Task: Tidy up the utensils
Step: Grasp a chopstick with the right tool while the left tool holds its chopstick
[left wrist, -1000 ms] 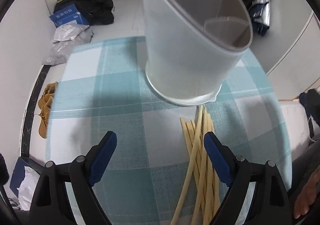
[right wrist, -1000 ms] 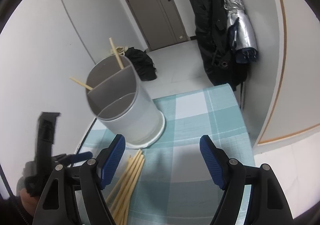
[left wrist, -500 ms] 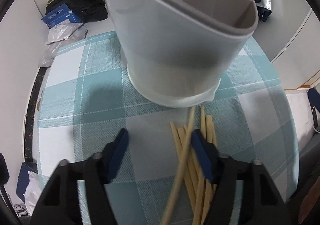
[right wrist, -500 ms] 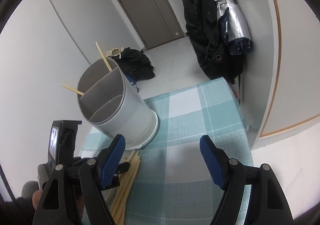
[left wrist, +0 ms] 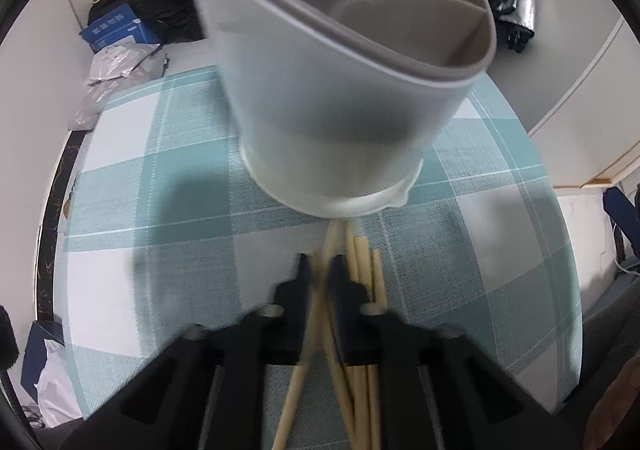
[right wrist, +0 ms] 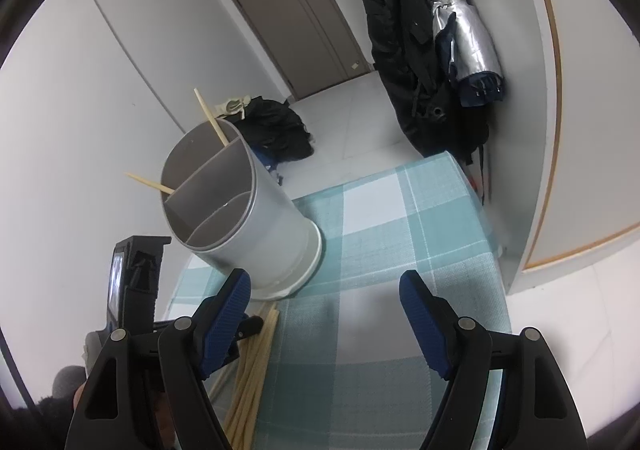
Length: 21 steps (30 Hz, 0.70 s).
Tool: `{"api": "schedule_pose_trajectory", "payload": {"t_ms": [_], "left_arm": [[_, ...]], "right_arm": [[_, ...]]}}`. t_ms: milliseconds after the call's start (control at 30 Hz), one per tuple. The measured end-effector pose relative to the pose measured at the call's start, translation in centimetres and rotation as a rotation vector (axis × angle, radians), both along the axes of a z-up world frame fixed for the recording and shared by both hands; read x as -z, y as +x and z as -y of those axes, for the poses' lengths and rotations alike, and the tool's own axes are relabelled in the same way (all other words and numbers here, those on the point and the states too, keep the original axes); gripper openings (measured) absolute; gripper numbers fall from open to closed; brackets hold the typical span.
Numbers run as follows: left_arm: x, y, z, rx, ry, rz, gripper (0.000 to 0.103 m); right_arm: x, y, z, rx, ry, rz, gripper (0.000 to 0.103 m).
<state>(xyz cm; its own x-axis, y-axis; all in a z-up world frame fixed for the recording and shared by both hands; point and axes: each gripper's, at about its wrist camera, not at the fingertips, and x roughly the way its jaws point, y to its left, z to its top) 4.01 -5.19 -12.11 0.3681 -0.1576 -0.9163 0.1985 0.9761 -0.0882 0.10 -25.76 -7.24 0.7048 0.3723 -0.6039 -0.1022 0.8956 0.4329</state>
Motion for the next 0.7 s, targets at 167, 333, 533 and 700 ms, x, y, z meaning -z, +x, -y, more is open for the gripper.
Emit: {"api": "schedule_pose_trajectory", "payload": {"t_ms": [167, 333, 533, 700], "left_arm": [[-0.1, -0.3, -1.4, -0.043, -0.013, 0.007, 0.002], [0.0, -0.3, -3.6, -0.117, -0.054, -0.007, 0.002], [-1.5, -0.1, -5.3, -0.188, -0.144, 0.038, 0.002], [-3.3, -1.2, -5.2, -0.22, -0.192, 0.119, 0.001]], "right_arm": [[0.0, -0.1, -0.2, -0.001, 0.0, 0.001, 0.077], [-0.1, -0.1, -0.7, -0.009, -0.007, 0.002, 0.077], [-0.3, -0.4, -1.9, -0.027, -0.022, 0.009, 0.077], [0.0, -0.3, -3.2, -0.083, -0.015, -0.007, 0.077]]}}
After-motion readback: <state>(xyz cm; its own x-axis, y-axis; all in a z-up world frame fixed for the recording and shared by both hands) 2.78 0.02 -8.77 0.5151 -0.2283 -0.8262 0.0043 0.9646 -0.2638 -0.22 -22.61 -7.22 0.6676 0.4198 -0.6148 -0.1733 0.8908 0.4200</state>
